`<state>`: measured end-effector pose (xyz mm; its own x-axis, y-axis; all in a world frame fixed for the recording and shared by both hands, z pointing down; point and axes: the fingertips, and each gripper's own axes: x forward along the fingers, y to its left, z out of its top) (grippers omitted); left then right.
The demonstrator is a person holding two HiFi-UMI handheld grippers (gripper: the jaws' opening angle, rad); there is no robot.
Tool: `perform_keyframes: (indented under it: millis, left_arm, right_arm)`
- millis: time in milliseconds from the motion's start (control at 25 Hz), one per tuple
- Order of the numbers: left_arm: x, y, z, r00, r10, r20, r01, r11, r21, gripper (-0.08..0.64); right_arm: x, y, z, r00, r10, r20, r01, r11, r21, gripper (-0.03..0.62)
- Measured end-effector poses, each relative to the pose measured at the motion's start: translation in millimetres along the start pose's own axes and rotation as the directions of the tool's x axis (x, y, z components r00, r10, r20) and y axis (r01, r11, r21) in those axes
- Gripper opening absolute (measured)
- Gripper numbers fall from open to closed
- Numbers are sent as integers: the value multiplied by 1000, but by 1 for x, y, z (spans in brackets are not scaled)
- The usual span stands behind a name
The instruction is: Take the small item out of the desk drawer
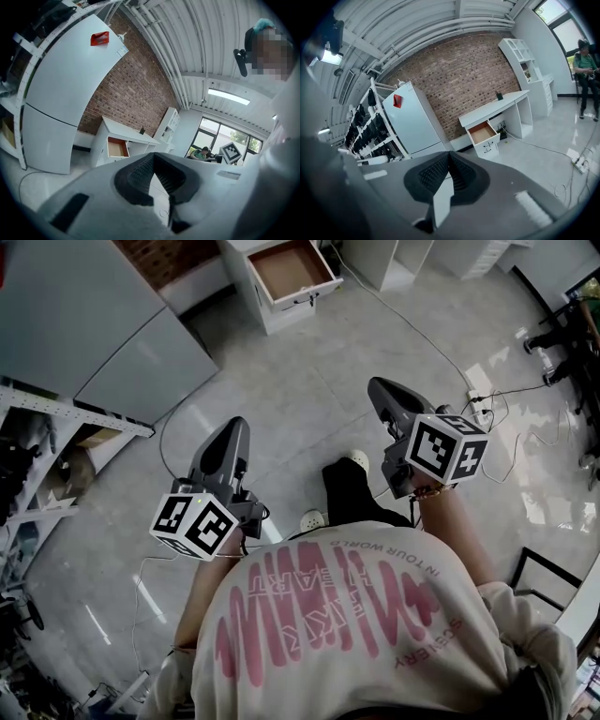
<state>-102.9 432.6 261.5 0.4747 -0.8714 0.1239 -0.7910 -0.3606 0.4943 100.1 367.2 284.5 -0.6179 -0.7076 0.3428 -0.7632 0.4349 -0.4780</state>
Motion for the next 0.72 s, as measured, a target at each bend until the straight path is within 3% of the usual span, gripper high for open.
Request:
perform_keyframes:
  millis: [200, 320, 720]
  left_arm:
    - [22, 15, 13, 997, 63, 45, -64, 998, 28, 2]
    - [47, 27, 30, 991, 113, 78, -116, 993, 36, 3]
    - [140, 16, 65, 980, 137, 145, -143, 989, 31, 2]
  right_arm:
    - [29, -23, 9, 999, 22, -27, -22, 1000, 8, 12]
    - [54, -37, 37, 999, 44, -28, -44, 999, 11, 14]
    - [92, -97, 120, 993, 115, -15, -115, 993, -25, 12]
